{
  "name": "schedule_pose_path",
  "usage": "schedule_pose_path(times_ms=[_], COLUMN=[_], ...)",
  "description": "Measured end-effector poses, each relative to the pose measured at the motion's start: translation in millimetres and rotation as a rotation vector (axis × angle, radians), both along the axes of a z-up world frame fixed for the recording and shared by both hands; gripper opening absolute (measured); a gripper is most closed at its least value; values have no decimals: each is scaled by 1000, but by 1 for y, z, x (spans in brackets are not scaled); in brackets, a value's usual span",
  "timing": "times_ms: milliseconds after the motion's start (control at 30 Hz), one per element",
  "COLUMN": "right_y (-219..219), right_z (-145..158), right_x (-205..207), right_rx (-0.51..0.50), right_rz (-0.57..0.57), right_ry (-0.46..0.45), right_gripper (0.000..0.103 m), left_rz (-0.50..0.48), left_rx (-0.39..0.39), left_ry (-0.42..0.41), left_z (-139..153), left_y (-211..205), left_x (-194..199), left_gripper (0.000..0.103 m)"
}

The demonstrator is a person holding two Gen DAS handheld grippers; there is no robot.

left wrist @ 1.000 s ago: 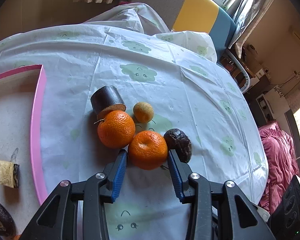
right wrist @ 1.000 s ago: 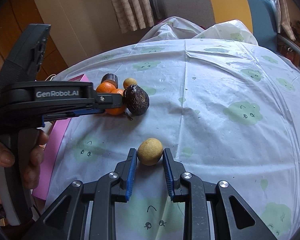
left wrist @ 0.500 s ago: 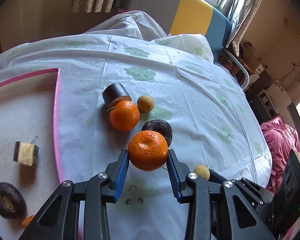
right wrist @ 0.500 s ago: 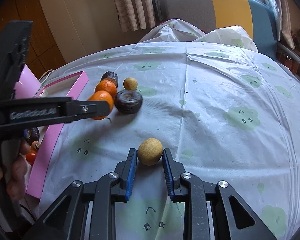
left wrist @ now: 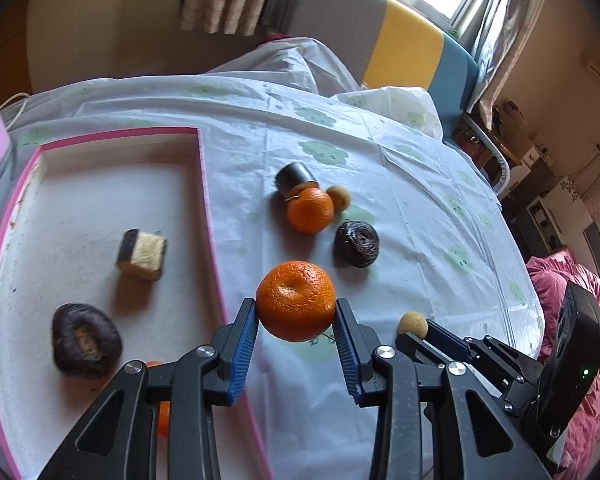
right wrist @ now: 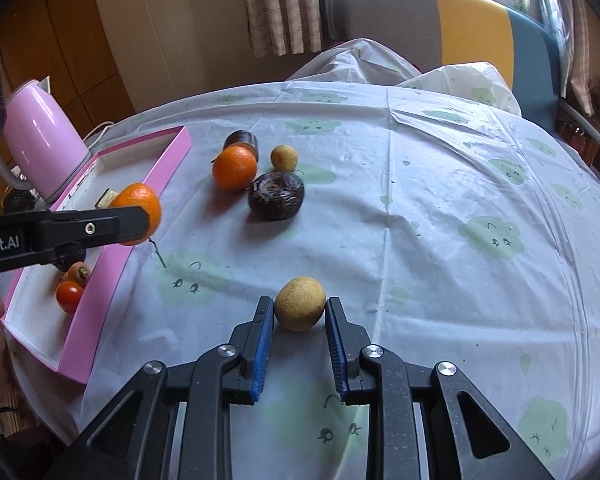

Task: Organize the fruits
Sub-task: 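Place the mandarin in the tray with the left tool while the right tool holds the kiwi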

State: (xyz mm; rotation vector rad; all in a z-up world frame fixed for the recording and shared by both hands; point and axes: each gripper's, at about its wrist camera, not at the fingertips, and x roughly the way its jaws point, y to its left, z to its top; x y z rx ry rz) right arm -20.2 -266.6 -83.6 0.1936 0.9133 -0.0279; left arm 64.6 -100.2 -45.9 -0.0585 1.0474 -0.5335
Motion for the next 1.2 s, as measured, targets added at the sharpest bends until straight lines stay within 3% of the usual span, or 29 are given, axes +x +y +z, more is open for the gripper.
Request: schedule_pose_path(times_ms=[600,1200], right_y=[51,124], right_z=[22,47], right_x=[2,35], right_rx=[-13,5], right_rz=[117,300], right_ry=[-33,-64], right_gripper=[26,26], left_rz=[191,296], left_rx=[45,53], left_ry=[-99,-44], left_z=[19,-4], left_y=[99,153], left_x=[-24,-38], left_gripper=[39,39])
